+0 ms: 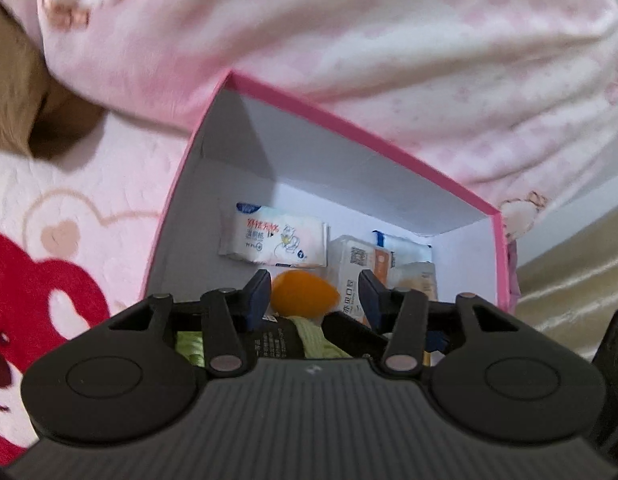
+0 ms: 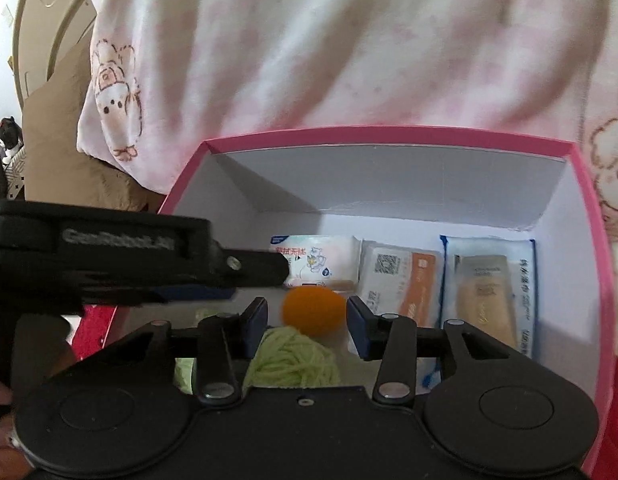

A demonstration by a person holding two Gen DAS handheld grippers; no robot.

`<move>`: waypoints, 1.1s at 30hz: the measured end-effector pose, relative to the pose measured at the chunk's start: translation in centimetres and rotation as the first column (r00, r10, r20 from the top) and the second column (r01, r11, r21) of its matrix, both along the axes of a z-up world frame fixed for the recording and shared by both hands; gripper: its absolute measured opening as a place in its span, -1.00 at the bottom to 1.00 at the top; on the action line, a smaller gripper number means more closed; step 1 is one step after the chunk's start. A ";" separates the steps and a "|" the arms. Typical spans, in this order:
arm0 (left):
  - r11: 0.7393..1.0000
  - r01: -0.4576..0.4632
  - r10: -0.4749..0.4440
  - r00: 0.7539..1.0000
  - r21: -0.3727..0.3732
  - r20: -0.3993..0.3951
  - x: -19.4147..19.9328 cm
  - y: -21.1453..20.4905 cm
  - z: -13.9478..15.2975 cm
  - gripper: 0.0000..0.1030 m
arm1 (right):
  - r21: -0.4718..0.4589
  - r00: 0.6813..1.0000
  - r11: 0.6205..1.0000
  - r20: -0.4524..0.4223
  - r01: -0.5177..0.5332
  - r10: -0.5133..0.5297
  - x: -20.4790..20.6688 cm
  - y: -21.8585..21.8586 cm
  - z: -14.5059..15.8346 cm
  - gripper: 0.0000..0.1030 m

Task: Organize objects
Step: 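Lower the sponge into the pink box and open the left gripper, then withdraw the left tool and move toward the purple plush doll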

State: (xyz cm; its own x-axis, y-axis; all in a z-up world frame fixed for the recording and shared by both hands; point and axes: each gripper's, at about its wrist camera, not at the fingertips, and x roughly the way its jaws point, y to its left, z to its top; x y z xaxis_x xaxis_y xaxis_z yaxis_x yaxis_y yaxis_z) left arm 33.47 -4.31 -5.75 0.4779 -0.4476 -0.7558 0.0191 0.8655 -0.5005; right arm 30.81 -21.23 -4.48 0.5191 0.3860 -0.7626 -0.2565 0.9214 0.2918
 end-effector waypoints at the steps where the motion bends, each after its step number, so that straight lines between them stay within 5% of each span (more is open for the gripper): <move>1: 1.000 0.010 -0.011 1.000 0.013 0.015 -0.4 0.1 0.6 -0.07 | 0.000 1.000 1.000 0.007 0.002 -0.002 -0.4 -0.2 0.4 -0.05; 20: 0.940 0.234 -0.276 0.949 0.247 0.154 -14.0 2.4 14.4 0.22 | -0.025 0.985 0.997 0.158 -0.071 0.075 -15.4 -2.0 13.2 0.28; 26: 0.923 0.275 -0.337 0.915 0.270 0.222 -19.5 3.3 16.2 0.22 | -0.066 0.968 0.996 0.243 -0.053 0.068 -20.6 -2.3 15.7 0.32; 33: 0.909 0.310 -0.381 0.890 0.279 0.250 -24.1 3.5 15.3 0.22 | -0.047 0.965 0.998 0.256 -0.048 0.059 -25.3 -3.1 15.0 0.37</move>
